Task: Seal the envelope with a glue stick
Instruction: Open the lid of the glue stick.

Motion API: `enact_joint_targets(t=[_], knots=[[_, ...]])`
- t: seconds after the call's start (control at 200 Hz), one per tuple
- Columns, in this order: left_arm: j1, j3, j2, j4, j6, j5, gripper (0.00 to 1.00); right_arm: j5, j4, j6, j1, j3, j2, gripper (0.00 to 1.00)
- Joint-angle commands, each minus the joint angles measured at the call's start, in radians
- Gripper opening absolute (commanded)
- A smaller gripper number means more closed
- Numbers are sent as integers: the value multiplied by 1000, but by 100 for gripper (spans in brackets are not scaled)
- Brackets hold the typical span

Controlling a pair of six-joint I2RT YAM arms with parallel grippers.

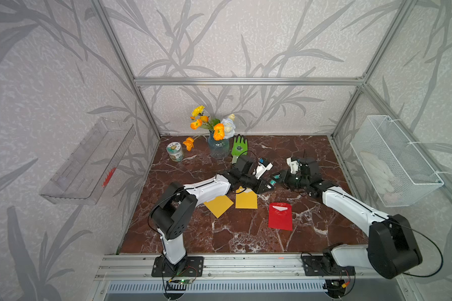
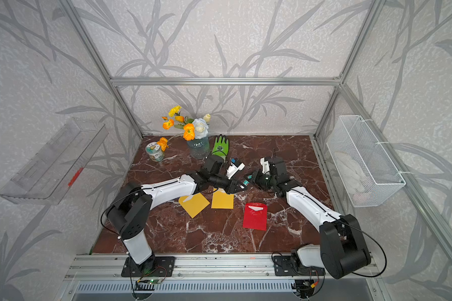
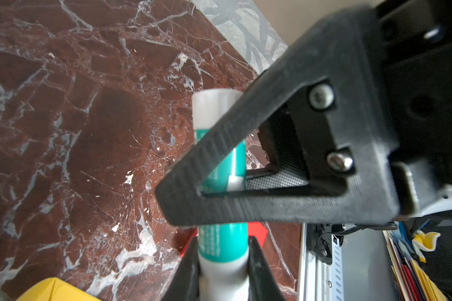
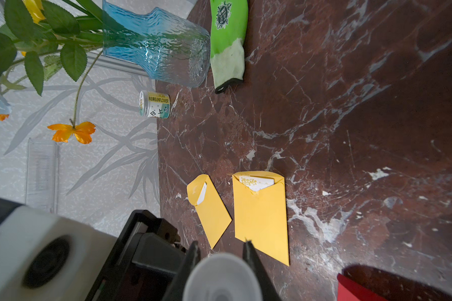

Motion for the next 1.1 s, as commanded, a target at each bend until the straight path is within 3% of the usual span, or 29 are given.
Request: enact_joint_targets(t=[0.0, 0.25, 0.42, 0.555, 0.63, 0.83, 0.96, 1.095], knots=[[-3, 11, 11, 18, 23, 59, 0, 10, 13, 16, -7, 0, 14, 0], [-28, -43, -36, -26, 52, -4, 0, -1, 78, 69, -121, 20, 70, 0], [-102, -74, -105, -94, 122, -224, 0, -12, 7, 15, -141, 101, 147, 0], [-138, -58, -99, -169, 164, -273, 0, 58, -103, -68, -140, 148, 173, 0], [-138, -69, -97, -157, 160, -211, 0, 71, -109, -87, -157, 155, 189, 0], [-109, -82, -98, -111, 117, 38, 0, -44, 17, -81, -234, 145, 240, 0], [-60, -84, -86, -33, 6, 240, 0, -86, 131, -94, -238, 113, 228, 0], [-23, -91, -89, -30, -31, 310, 0, -116, 226, -108, -242, 74, 217, 0]])
